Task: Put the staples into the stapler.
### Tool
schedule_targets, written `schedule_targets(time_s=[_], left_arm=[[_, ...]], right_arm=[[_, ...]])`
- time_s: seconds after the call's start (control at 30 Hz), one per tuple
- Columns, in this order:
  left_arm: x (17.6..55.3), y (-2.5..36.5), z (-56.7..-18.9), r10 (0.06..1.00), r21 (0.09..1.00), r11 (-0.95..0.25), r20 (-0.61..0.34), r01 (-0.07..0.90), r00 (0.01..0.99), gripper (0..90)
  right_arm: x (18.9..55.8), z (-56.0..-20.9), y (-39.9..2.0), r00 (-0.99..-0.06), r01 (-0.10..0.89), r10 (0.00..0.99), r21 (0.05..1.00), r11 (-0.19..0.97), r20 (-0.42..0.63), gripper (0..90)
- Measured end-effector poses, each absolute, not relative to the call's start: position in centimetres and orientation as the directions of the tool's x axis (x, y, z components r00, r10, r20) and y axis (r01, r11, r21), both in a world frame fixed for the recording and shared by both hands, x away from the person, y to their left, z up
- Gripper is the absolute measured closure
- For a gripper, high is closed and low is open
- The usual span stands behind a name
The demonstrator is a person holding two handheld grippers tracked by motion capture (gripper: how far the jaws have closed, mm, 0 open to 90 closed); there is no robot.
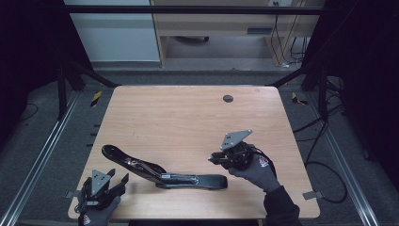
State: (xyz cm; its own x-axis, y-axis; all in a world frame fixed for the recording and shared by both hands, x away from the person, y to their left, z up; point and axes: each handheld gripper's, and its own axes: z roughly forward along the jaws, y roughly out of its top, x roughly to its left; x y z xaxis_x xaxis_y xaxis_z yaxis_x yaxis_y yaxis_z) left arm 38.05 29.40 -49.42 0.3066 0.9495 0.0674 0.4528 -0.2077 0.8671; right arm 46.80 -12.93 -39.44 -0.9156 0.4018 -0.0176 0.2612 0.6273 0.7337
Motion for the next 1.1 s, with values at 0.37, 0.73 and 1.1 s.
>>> schedule_targets(time_s=[0.37,0.73,1.1], left_arm=[[38.1,29.4,-49.4,0.95,0.867,-0.204,0.064,0.455,0.305,43.3],[38.0,29.4,-49.4,0.951,0.87,-0.201,0.062,0.451,0.304,43.4],[38.0,29.4,-49.4,0.951,0.87,-0.199,0.061,0.451,0.302,43.4]], right_arm=[[46.8,-39.5,-11.5,-0.932,0.231,0.361,0.737,0.635,-0.018,78.2],[46.9,-39.5,-10.1,-0.946,0.207,0.324,0.738,0.643,-0.016,78.2],[47.0,-39.9,-8.8,-0.962,0.177,0.271,0.726,0.665,-0.014,78.2]])
